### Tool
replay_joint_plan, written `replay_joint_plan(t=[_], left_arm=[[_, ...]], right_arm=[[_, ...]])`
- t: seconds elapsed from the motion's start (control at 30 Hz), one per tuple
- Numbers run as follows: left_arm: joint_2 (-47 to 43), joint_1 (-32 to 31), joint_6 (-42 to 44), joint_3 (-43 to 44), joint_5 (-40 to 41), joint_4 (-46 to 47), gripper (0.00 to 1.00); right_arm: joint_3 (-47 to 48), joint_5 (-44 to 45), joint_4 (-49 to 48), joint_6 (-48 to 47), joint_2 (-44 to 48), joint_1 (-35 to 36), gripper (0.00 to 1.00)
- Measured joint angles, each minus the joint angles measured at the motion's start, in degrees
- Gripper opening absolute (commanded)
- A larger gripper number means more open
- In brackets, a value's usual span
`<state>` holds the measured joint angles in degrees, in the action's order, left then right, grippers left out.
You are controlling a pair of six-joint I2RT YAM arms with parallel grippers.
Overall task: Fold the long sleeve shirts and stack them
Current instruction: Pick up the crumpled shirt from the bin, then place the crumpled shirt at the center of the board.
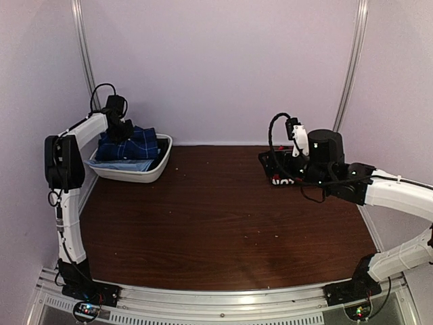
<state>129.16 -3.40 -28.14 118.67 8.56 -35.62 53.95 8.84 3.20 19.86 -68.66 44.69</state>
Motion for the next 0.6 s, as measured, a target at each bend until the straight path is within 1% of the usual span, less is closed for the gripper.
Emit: replay_joint_plan(t=[0.23,0.47,0.6], left_arm=[[-9.77,-5.38,3.28,0.0,0.9,2.29,0.0],[-22.91,-13.81,7.28,-2.12,1.31,8.5,0.0],[-28.46,-19.74,9.9,-2.12,1.33,11.52,0.0]], right_arm=[[0.0,0.0,0.0,-0.04,-0.57,0.0,1.0],[0.59,0.46,0.04,-0.61,-0.81,-0.04,1.0],[2.34,1.9,0.0,-1.55,-0.85,-0.04,1.0]])
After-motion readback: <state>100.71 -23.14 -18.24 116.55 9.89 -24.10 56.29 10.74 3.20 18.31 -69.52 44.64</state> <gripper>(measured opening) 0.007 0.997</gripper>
